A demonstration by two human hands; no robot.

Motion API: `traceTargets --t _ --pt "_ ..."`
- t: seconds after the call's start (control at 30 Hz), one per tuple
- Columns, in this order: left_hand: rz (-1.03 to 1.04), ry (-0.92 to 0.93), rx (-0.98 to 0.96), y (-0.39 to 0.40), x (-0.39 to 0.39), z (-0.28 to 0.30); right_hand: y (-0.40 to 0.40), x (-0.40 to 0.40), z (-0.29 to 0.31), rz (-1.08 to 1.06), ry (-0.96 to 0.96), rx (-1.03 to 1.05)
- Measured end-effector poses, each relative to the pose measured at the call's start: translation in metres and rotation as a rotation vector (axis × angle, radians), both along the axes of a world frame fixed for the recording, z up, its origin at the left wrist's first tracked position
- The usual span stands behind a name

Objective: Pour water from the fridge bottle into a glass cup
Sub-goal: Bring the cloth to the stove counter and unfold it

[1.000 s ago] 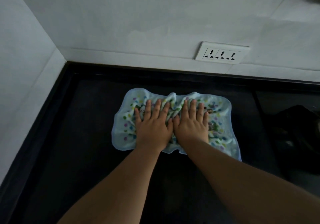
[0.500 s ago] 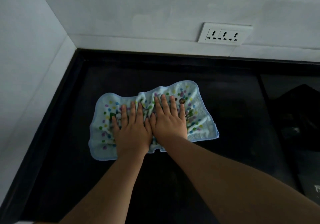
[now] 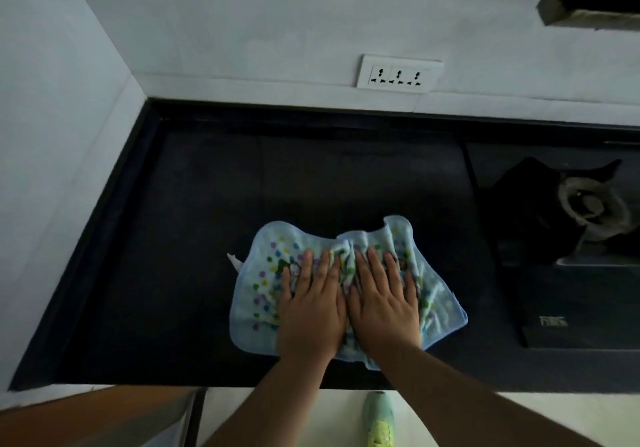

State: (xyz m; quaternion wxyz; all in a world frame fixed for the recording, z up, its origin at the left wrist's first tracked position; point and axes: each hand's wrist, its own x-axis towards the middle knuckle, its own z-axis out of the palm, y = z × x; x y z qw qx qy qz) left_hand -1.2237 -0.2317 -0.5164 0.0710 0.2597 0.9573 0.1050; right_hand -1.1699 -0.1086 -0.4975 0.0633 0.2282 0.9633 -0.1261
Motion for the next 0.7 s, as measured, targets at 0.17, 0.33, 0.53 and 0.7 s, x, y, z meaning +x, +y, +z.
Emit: traceTargets --t 0.17,0.33,0.53,0.7 --pt "0.022 -0.177 0.095 0.02 0.043 0.022 0.022 0.028 0.024 -0.003 -0.201 -0.052" --pt "0.241 -0.599 0.397 0.028 0.028 0.086 0.05 0.001 0.087 -0.145 -0.194 -0.36" --pt "0.256 -0.612 0.735 0.008 0.015 0.227 0.051 0.012 0.201 -0.239 0.114 -0.713" --pt "0.027 -0.376 0.755 -0.014 0.022 0.347 0.048 0.037 0.315 0.028 0.15 -1.086"
